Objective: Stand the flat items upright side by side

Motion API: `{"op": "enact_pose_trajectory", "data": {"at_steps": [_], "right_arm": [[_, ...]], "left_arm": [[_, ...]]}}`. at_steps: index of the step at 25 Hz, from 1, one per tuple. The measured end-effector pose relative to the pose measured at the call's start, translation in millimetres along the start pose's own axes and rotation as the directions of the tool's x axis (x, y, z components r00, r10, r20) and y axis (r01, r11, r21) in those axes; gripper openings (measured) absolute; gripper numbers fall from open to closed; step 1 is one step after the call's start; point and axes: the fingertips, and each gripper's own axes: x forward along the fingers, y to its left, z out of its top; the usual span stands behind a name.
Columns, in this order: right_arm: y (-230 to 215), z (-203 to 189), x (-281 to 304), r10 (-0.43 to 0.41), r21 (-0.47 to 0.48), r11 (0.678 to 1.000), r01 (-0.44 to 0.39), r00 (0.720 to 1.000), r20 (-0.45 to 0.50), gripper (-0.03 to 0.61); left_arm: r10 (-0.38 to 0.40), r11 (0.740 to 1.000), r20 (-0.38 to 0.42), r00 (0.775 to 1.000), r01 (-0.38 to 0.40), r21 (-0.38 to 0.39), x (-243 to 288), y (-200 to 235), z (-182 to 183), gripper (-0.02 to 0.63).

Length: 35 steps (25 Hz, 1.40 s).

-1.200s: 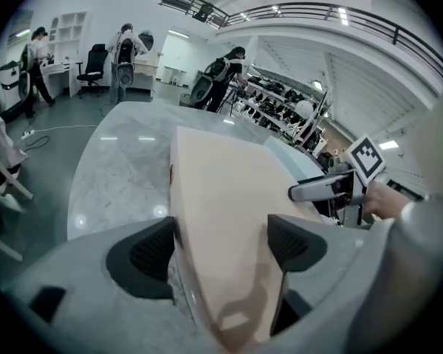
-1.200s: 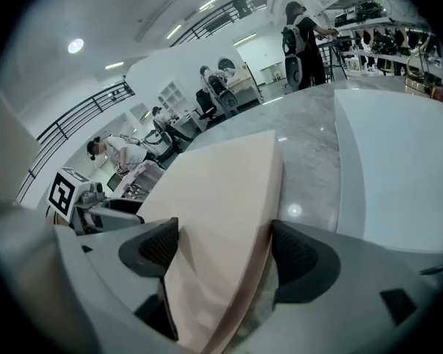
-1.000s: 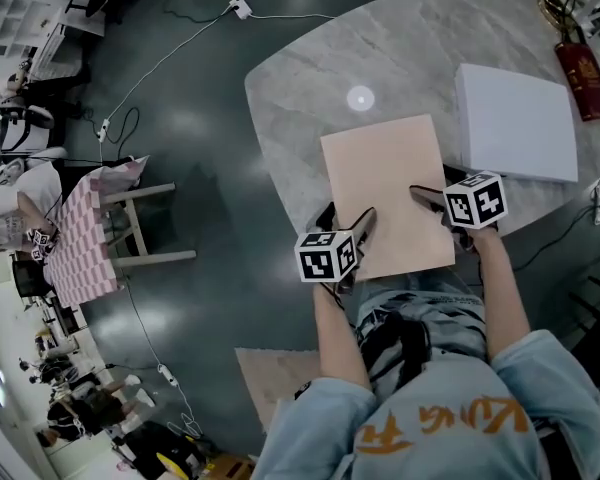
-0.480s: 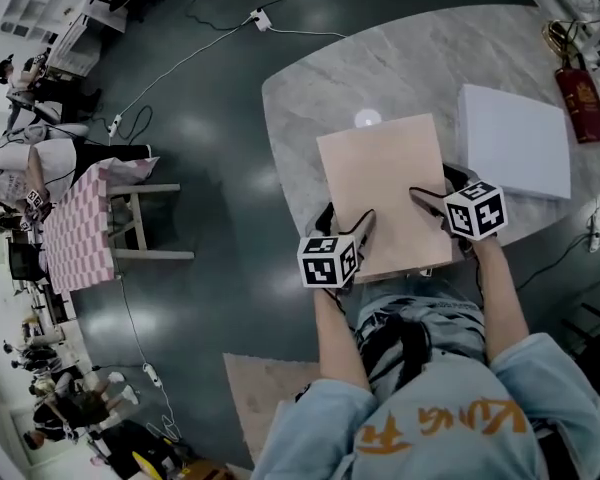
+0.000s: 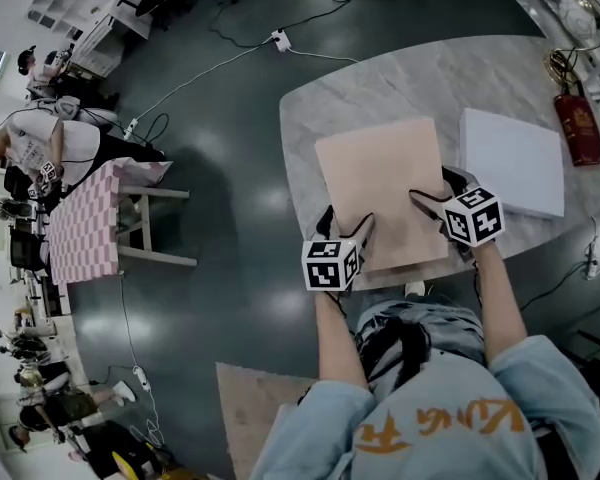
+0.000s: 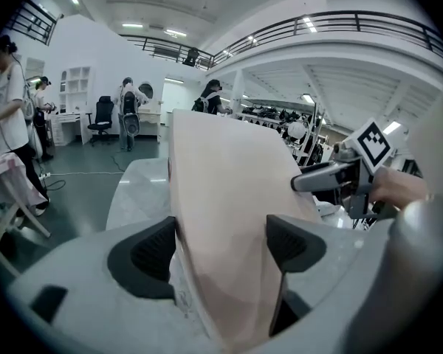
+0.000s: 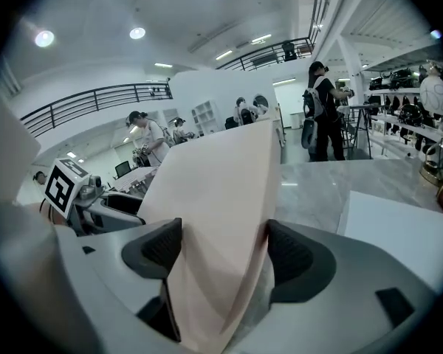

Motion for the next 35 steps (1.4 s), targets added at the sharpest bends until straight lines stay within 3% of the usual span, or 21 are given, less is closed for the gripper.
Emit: {"op": "enact_pose_trajectory", "data": {"at_steps": [9, 21, 35], "right_arm": [[1.2, 34.1, -15.7, -0.020, -0.095, 0.995, 0.029, 0.995, 0.096, 0.351], [-0.2, 67.5, -33.6, -0.031, -0.171, 0.983, 0.069, 0.976, 0.217, 0.319], [5.5, 43.3, -49.9, -0.017, -0.210, 0.975, 0.076, 0.963, 0.268, 0.316]], "left_arm": [[0.043, 0.997, 0.079, 0.996, -0.047, 0.057, -7.4, -1.1, 26.8, 0.383], [0.086, 0.994, 0.215, 0.973, -0.097, 0.044, -17.8, 2.6, 62.5, 0.325], [0.119, 0.989, 0.237, 0.964, -0.135, 0.053, -27.5, -11.0, 40.2, 0.307]]}}
